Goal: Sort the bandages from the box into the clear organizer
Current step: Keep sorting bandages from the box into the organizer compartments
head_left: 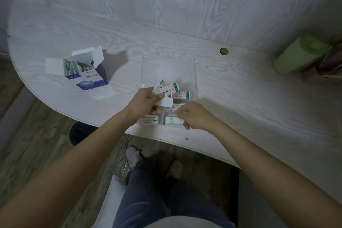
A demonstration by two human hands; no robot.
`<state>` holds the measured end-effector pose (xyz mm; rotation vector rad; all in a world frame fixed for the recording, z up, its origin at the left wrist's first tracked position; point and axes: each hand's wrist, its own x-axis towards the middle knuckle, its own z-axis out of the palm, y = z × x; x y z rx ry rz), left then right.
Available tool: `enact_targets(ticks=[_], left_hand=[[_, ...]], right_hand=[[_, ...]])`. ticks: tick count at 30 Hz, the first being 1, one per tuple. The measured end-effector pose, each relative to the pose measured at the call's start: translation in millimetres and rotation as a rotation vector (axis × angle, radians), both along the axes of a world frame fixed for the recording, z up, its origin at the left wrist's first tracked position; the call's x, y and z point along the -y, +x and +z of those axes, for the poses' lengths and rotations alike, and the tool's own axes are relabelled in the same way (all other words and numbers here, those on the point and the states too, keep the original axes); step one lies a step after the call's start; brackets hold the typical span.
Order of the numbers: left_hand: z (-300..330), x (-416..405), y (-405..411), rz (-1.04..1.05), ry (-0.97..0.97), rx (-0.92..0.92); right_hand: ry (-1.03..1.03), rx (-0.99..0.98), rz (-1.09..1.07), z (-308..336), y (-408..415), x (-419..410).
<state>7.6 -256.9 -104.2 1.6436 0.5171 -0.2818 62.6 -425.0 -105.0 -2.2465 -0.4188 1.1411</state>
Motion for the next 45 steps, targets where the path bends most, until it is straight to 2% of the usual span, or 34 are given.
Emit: enact_targets(ticks=[4, 8, 14, 18, 21, 24, 28, 35, 45], left_hand=[[6, 0, 1, -0.011, -0.071, -0.008], [12, 3, 6, -0.071, -0.084, -0.008], [5, -3, 4, -0.004, 0.001, -0.001], [-1, -11, 5, 0.131, 0.112, 0.02], [-4, -13, 5, 0.16, 0.142, 0.023], [-4, -12, 7, 0.166, 0.131, 0.034], [-4, -10, 8, 0.142, 0.116, 0.025], [-2, -11, 6, 0.135, 0.084, 0.022], [1, -12, 5, 0.144, 0.057, 0.024]], right_hand=[[0.297, 0.04, -0.328, 17, 17, 0], [0.463, 0.058, -0.491, 23, 23, -7], [0.425, 0.101, -0.577, 8, 24, -5], [0.426, 0.01, -0.695, -4, 22, 5], [0.331, 0.052, -0.697, -16, 20, 7], [0.216, 0.082, -0.642, -27, 18, 4], [0.029, 0.195, -0.442, -35, 15, 1], [-0.294, 0.66, 0.065, -34, 9, -7], [-0.46, 0.792, 0.314, -35, 10, -17]])
